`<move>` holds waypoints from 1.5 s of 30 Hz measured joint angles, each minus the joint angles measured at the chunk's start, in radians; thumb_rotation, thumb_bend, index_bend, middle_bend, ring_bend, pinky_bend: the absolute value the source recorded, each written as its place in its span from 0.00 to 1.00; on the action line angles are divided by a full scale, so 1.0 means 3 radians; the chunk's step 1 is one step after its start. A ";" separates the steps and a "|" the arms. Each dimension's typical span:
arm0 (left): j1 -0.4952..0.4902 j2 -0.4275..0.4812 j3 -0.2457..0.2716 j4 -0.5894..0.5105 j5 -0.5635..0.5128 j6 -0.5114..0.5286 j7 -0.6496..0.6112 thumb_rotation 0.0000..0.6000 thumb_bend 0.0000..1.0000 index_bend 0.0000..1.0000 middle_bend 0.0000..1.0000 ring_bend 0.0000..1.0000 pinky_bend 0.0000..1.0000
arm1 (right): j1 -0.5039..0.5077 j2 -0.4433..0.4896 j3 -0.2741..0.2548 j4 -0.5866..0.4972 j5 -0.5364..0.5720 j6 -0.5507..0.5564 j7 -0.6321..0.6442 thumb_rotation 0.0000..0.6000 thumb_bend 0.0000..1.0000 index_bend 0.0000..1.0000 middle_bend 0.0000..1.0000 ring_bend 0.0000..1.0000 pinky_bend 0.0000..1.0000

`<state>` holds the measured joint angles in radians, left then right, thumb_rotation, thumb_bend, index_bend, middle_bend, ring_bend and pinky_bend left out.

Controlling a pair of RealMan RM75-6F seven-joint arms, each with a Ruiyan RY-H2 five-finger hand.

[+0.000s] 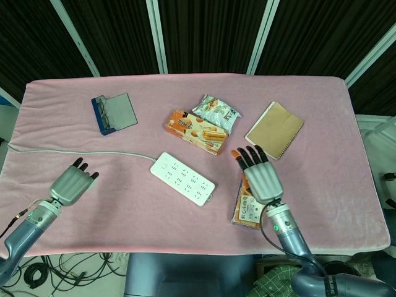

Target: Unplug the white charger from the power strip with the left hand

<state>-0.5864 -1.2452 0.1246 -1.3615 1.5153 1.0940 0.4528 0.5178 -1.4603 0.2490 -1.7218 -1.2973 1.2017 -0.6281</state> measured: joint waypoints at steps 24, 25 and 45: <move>0.0184 0.0381 -0.0297 -0.0871 -0.0470 0.0250 0.0683 1.00 0.10 0.19 0.13 0.00 0.00 | -0.0454 0.0767 0.0025 0.0712 0.0064 0.0350 0.1039 1.00 0.19 0.02 0.05 0.05 0.09; 0.0225 0.0418 -0.0307 -0.0914 -0.0447 0.0353 0.0661 1.00 0.10 0.19 0.13 0.00 0.00 | -0.0507 0.0834 0.0021 0.0725 0.0064 0.0383 0.1125 1.00 0.19 0.02 0.05 0.05 0.09; 0.1683 0.0426 -0.0182 -0.1103 -0.0334 0.2113 -0.0565 1.00 0.10 0.08 0.07 0.00 0.00 | -0.1639 0.1344 -0.0679 0.0367 -0.0647 0.1383 0.1879 1.00 0.19 0.00 0.04 0.05 0.09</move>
<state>-0.0815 -1.1175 0.0700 -1.6925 1.4153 1.7278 0.2834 0.0262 -1.0570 0.0454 -1.6117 -1.4913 1.6165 -0.0645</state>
